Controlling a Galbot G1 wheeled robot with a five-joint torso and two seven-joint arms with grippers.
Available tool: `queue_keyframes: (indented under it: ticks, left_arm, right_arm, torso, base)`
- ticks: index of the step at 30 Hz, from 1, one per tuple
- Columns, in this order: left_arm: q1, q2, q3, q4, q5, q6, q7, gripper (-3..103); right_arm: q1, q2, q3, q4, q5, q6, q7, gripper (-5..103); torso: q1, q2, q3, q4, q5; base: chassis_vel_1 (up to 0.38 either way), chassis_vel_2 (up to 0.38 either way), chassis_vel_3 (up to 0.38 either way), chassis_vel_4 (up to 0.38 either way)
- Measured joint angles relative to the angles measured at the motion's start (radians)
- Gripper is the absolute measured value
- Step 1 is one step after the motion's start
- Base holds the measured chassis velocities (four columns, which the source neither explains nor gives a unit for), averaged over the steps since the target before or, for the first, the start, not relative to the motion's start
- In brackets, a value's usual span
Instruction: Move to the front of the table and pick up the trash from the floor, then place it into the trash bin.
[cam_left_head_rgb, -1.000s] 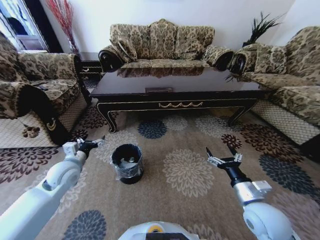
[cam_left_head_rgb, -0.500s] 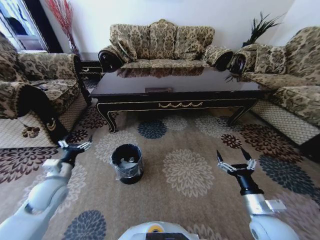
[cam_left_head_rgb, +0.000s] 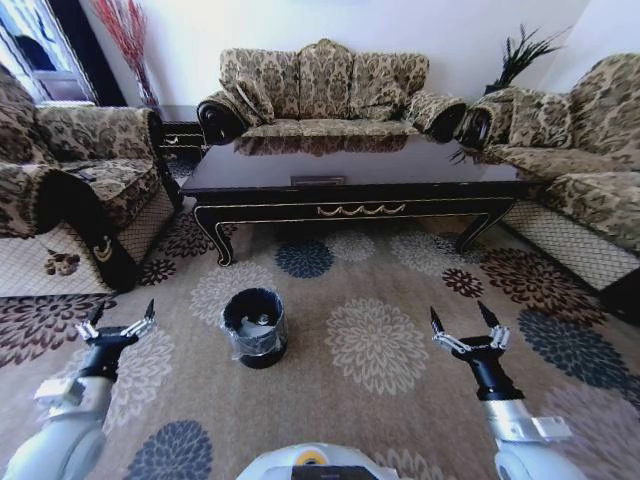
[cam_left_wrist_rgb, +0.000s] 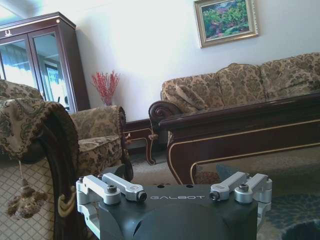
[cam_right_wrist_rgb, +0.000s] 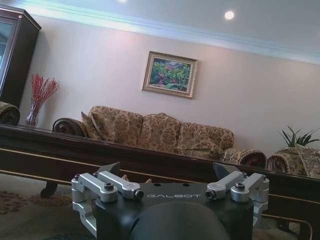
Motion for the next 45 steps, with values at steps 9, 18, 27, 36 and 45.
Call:
queue_keyframes:
  ticks: [9,18,27,36,45]
  left_arm:
    - [0.014,-0.015,0.031,-0.019,0.03,-0.002,0.004,100]
    - [0.011,-0.013,0.034,-0.019,0.031,0.003,0.001,100]
    - [0.01,-0.012,0.035,-0.018,0.03,0.005,0.0,100]
    - [0.009,-0.011,0.035,-0.017,0.029,0.005,0.0,100]
    - [0.009,-0.011,0.035,-0.017,0.028,0.006,-0.001,100]
  right_arm:
    - [0.012,-0.001,-0.005,-0.013,0.01,-0.023,-0.008,100]
    - [0.011,-0.002,-0.005,-0.013,0.012,-0.031,-0.011,100]
    - [0.011,-0.003,-0.005,-0.013,0.013,-0.032,-0.011,100]
    - [0.011,-0.003,-0.005,-0.013,0.013,-0.033,-0.011,100]
    - [0.011,-0.003,-0.005,-0.012,0.013,-0.033,-0.011,100]
  torso:
    - [0.0,0.0,0.0,-0.0001,0.0]
    - [0.0,0.0,0.0,-0.0001,0.0]
    - [0.0,0.0,0.0,-0.0001,0.0]
    - [0.0,0.0,0.0,0.0,-0.0001]
    - [0.0,0.0,0.0,-0.0001,-0.0003]
  base:
    - [0.0,0.0,0.0,0.0]
    - [0.0,0.0,0.0,0.0]
    - [0.0,0.0,0.0,0.0]
    - [0.0,0.0,0.0,0.0]
    - [0.023,-0.025,-0.02,0.027]
